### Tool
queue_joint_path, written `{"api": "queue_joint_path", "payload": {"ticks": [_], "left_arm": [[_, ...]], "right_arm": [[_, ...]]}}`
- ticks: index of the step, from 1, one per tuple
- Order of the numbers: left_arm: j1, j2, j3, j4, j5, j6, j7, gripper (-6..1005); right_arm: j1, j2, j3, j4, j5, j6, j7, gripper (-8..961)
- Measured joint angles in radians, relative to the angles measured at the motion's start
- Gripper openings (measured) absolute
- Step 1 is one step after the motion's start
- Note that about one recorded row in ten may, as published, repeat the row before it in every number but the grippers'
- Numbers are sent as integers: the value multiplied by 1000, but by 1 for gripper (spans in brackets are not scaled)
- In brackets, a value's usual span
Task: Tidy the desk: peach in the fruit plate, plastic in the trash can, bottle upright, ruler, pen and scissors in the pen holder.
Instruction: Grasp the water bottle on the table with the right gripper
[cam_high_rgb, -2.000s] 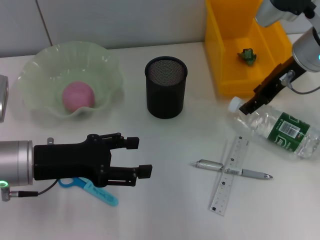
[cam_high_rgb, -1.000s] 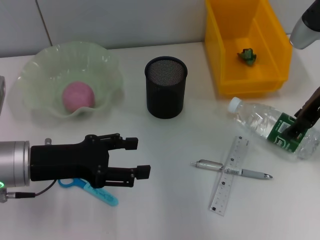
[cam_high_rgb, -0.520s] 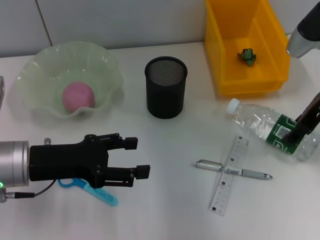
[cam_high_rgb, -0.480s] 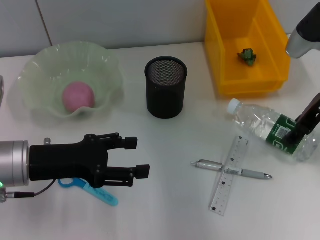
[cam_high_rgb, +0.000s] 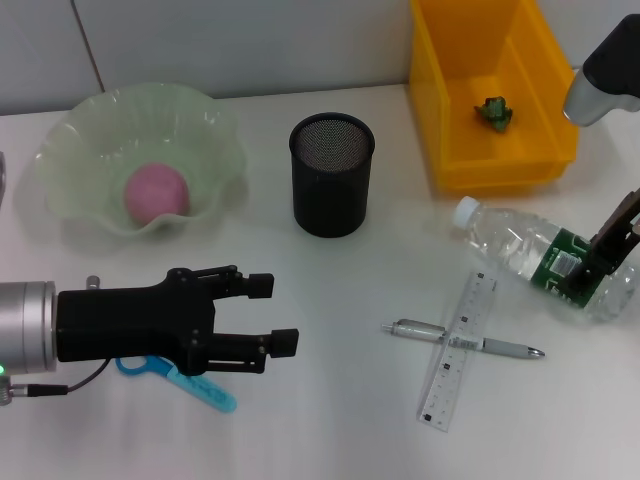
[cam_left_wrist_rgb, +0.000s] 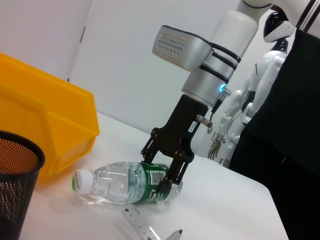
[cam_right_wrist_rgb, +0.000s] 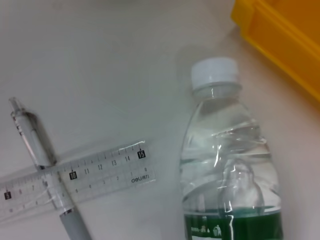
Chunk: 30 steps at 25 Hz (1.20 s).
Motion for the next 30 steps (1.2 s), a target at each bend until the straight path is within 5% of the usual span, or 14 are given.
{"api": "queue_joint_path", "payload": {"ticks": [30], "left_arm": [[-1,-5,-1,0,0,0,-1,864]], "right_arm": [[-8,19,-21,40,2,39,-10,730]]}}
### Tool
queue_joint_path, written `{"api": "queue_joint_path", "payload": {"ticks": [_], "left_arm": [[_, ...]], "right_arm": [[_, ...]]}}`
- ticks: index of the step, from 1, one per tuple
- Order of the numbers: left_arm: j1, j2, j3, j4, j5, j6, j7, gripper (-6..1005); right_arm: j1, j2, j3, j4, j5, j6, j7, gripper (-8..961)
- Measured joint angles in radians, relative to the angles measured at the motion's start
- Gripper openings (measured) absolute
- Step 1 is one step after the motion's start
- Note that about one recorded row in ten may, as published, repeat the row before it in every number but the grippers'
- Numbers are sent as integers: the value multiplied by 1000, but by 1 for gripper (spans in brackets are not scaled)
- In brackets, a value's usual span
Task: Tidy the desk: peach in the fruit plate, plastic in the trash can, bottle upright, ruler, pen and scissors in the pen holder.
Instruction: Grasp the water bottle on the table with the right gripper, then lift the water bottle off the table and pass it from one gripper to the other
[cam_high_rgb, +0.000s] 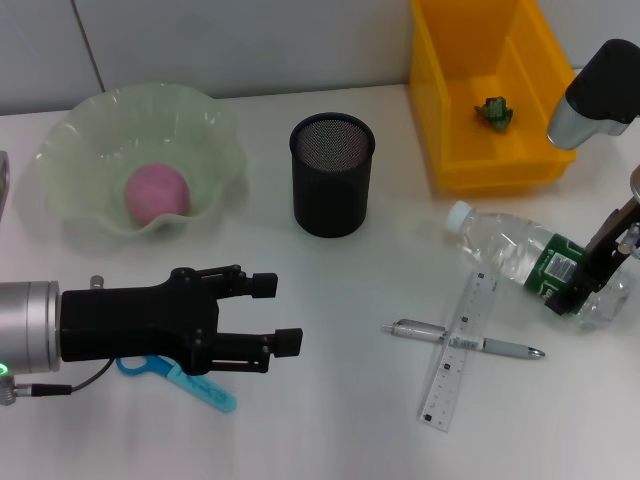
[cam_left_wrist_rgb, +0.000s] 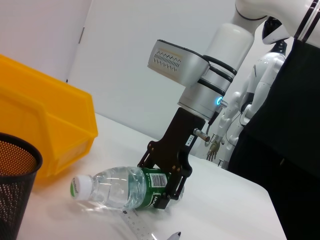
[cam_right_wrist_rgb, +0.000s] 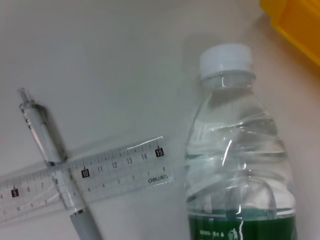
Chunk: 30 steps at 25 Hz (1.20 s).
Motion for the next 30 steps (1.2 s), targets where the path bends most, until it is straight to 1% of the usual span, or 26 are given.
{"api": "queue_joint_path", "payload": {"ticks": [13,17,20,24,30], "left_arm": [[1,0,0,0,0,0,-1,863],[1,1,0,0,0,0,-1,863],[1,2,0,0,0,0,-1,863],[-1,4,-2,0,0,0,-2,863],[-7,7,-2,0,0,0,-5,863]], "right_arm": [[0,2,5,-4,4,0,4,731],[-13,9,8,-27,6,-1,2,731],[-36,21,7,-65,7,11,-5,731],[-49,26,9,-85,14,15,-15,731],[-88,33,8,-154,73,10,-43,731]]}}
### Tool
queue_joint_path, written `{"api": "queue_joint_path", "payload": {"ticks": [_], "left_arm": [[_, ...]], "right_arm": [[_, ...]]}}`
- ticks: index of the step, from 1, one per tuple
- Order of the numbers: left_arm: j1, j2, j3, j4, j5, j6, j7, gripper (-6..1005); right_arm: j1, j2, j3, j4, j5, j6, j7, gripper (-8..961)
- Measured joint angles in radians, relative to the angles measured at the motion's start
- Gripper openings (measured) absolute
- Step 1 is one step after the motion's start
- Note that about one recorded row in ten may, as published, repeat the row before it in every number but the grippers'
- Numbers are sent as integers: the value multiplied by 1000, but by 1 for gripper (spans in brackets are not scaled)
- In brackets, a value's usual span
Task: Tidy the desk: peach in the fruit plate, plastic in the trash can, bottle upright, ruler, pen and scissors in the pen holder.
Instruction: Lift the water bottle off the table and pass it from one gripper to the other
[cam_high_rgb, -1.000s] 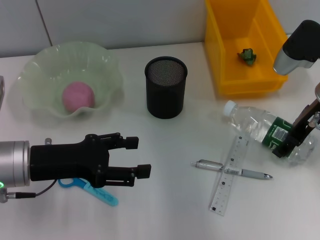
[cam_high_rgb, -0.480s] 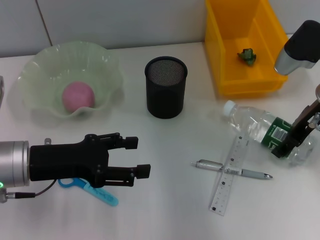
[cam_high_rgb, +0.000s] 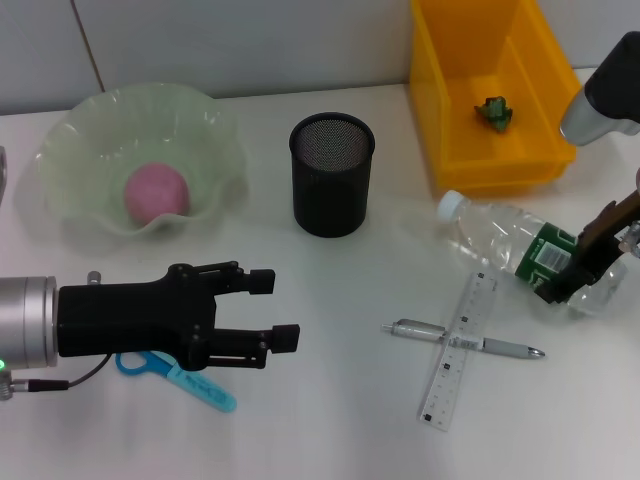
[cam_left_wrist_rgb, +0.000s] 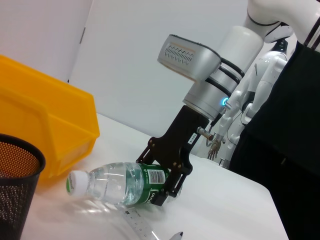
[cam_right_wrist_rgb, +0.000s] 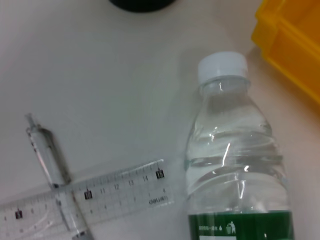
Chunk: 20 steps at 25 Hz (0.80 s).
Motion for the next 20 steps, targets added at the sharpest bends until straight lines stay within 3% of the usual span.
{"api": "queue_joint_path", "payload": {"ticks": [12,20], "left_arm": [[-10,2,-17,0,4,0,-5,863],[-14,-18,-47,4,-2,1,-6,863]], "right_arm": [[-93,17,-4,-148,100,-25,-56,732],[-222,21,1,-283,351,-15,-152,732]]}}
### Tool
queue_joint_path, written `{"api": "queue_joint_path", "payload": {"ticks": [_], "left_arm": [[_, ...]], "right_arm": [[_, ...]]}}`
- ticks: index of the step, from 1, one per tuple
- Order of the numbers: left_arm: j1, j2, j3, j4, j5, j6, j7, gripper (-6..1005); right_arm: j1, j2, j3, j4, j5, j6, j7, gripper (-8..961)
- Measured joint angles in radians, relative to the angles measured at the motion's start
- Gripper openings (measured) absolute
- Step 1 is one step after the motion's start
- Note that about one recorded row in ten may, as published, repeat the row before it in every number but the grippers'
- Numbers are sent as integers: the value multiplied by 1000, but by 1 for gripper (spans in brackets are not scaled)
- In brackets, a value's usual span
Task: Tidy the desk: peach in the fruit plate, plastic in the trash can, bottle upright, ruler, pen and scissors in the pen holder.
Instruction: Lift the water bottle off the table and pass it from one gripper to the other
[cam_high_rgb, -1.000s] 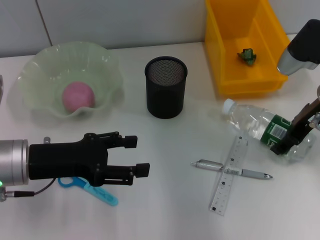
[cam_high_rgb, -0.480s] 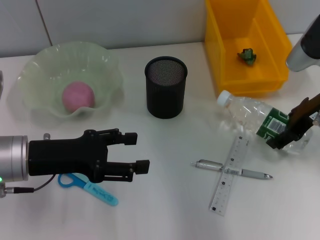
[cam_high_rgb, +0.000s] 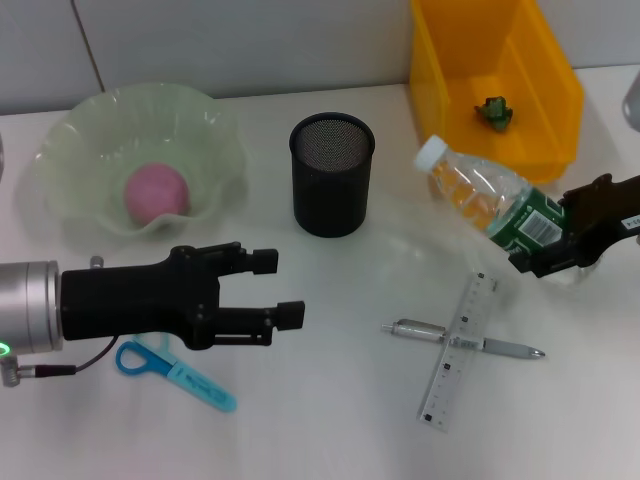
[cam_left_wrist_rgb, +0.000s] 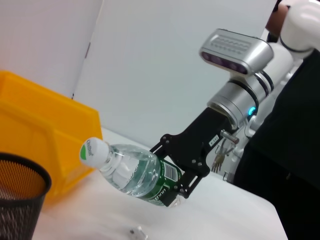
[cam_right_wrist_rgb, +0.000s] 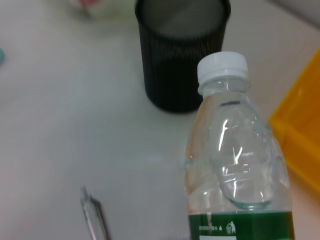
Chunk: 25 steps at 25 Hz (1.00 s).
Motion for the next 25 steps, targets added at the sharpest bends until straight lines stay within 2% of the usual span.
{"api": "queue_joint_path", "payload": {"ticks": [6,15,21,25], "left_arm": [[-5,-3,-24,-4,-39,0,-11,864],[5,-5,-56,-30,-164,-8,-11,864],[2,-9,-56,-54,-215,-9,-3,864],[-4,-11,-55,-97,-298,-5,20,864]], "right_arm": [[-44,1,1,-32,137,9,-69,732],[-93,3,-9,-2,456,28,-279,733],[-77,3,-15,55,547,30,-343,733],[-62,3,-31,117,626,43,-409,733]]}}
